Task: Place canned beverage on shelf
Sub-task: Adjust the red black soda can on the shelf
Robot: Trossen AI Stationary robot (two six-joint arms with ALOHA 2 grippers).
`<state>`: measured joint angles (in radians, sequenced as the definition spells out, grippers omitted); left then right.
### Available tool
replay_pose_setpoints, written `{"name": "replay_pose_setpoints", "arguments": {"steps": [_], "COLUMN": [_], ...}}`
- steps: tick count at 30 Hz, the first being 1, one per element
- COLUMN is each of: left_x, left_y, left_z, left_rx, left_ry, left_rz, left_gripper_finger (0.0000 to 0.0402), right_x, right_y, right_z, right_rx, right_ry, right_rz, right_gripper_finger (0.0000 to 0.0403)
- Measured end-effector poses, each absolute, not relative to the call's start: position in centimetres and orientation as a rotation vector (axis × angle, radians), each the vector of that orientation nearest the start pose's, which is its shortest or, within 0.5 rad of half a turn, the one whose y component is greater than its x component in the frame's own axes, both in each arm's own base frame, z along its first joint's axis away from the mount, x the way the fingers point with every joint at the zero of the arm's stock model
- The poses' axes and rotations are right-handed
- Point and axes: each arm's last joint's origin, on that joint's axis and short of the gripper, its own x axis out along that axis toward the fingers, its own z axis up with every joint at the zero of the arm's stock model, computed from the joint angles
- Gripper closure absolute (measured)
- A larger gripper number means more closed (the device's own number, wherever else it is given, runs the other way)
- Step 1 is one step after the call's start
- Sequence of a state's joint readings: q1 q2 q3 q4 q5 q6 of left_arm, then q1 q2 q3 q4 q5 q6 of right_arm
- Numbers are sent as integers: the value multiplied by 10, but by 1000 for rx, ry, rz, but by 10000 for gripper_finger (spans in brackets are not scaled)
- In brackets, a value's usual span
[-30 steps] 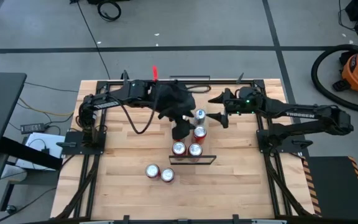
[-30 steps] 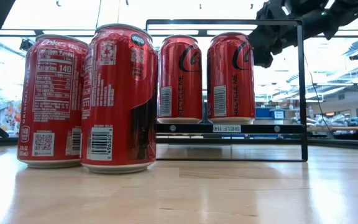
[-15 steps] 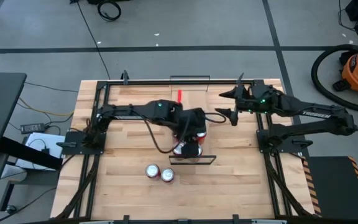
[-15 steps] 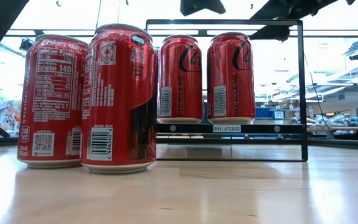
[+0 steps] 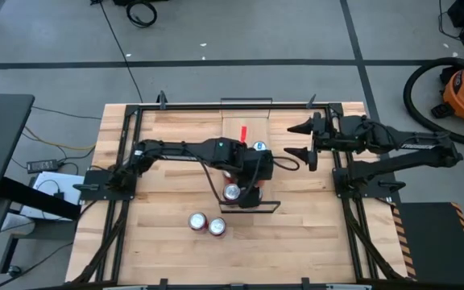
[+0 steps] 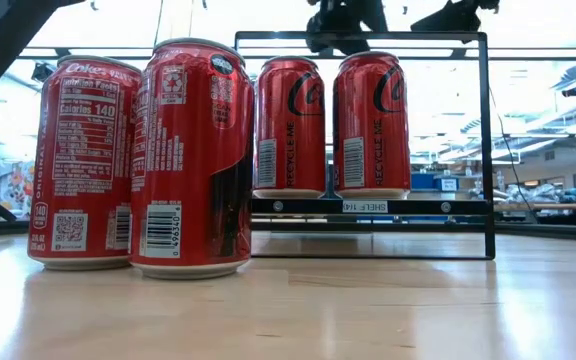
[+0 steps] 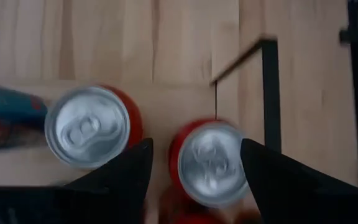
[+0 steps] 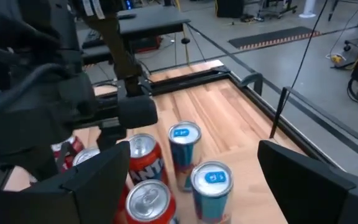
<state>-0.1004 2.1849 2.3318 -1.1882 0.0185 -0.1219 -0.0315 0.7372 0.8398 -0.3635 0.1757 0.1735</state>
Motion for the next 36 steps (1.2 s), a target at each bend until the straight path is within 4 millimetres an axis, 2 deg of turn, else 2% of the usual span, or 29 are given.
{"name": "replay_pose_setpoints", "arguments": {"steps": [6,22,36], "left_x": [460,464,469], "left_y": [-49,-47,-47], "left_z": [315,313,308], "left_rx": [14,129,152], "left_ry": [1072,1061,1045], "left_rz": [-70,-52,3], "left_gripper_finger": [148,148,148], "right_x": [153,149,149], "right_y": [0,11,15], "right_z": [342,345,346], "right_rx": [148,132,136], "right_ry": [229,200,189], "right_rz": [-213,-228,-204], "right_gripper_finger": [39,39,39]}}
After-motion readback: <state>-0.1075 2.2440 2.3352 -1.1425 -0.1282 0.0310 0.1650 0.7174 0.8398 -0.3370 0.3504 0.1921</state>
